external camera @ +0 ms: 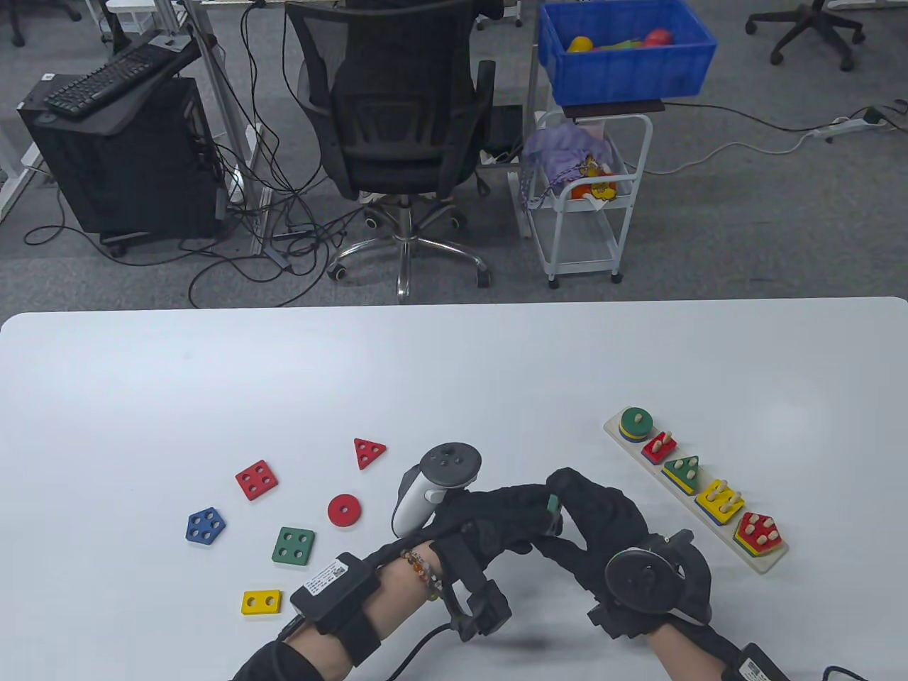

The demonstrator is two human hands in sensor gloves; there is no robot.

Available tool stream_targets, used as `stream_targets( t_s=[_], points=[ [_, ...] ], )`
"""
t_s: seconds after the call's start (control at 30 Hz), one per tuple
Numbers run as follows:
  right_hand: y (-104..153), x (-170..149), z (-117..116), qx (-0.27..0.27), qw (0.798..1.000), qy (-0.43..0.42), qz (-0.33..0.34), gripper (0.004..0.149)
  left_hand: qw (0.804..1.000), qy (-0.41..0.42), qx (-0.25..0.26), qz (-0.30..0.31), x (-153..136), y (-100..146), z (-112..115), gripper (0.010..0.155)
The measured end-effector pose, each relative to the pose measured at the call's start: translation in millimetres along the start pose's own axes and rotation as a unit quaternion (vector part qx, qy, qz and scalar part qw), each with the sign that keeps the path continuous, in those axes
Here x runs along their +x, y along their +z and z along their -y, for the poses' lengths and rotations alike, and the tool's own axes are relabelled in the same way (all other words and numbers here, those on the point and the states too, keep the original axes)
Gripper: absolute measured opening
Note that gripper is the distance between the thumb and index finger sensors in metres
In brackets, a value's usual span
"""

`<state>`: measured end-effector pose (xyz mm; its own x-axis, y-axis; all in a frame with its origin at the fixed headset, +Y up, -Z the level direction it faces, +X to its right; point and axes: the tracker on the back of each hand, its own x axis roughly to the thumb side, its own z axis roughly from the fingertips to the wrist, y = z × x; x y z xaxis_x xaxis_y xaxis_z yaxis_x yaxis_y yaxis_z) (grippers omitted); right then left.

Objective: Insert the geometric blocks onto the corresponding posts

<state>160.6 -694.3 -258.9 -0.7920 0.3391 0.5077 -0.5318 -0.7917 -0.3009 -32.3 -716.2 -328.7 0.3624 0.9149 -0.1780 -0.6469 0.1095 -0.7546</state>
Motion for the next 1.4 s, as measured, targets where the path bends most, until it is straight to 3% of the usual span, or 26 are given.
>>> stream_targets(
  t_s=[0.27, 0.37, 0.4, 0.5, 0.57, 0.67, 0.73, 0.8, 0.9, 1.03, 1.1, 1.4],
  points=[
    [-0.3, 4.3, 6.0, -0.018, 1.000, -0.019, 0.015, 0.075, 0.999, 0.038, -0.007, 0.023, -3.8, 6.3, 3.9, 0.063],
    [-1.6, 1.3, 11.6, -0.019, 1.000, -0.013, 0.005, 0.074, 0.999, -0.025, 0.023, 0.041, -1.7, 16.7, 0.5, 0.068],
    [-2.4, -3.0, 15.4, -0.022, 1.000, -0.008, -0.006, 0.074, 0.994, -0.071, 0.056, 0.054, -0.8, 24.4, -4.0, 0.069],
    [-5.3, -24.2, 28.7, -0.024, 0.998, 0.018, -0.061, 0.075, 0.960, -0.225, 0.154, 0.057, -2.7, 52.9, -23.0, 0.070],
    [-8.2, -39.3, 36.5, -0.023, 0.995, 0.028, -0.094, 0.076, 0.938, -0.285, 0.196, 0.041, -8.5, 72.1, -36.1, 0.070],
    [-15.7, -69.6, 51.4, -0.009, 0.984, 0.084, -0.159, 0.077, 0.929, -0.291, 0.229, 0.016, -23.5, 102.6, -56.0, 0.070],
    [-22.4, -87.4, 58.6, 0.007, 0.973, 0.114, -0.199, 0.077, 0.910, -0.315, 0.268, -0.008, -33.9, 123.1, -70.4, 0.070],
    [-31.2, -107.9, 60.6, 0.050, 0.955, 0.121, -0.266, 0.076, 0.872, -0.374, 0.313, -0.033, -43.1, 142.3, -83.2, 0.070],
    [-43.3, -129.9, 56.8, 0.095, 0.931, 0.145, -0.321, 0.075, 0.796, -0.463, 0.383, -0.071, -60.9, 167.1, -99.9, 0.069],
    [-58.2, -149.5, 44.2, 0.183, 0.883, 0.217, -0.374, 0.074, 0.740, -0.520, 0.397, -0.158, -81.0, 186.0, -117.2, 0.069],
    [-61.6, -154.1, 39.3, 0.179, 0.880, 0.221, -0.379, 0.073, 0.728, -0.522, 0.406, -0.179, -86.2, 191.3, -124.4, 0.069],
    [-78.6, -171.1, -0.6, 0.223, 0.852, 0.247, -0.404, 0.073, 0.729, -0.498, 0.419, -0.211, -92.8, 201.9, -138.8, 0.068]
  ],
)
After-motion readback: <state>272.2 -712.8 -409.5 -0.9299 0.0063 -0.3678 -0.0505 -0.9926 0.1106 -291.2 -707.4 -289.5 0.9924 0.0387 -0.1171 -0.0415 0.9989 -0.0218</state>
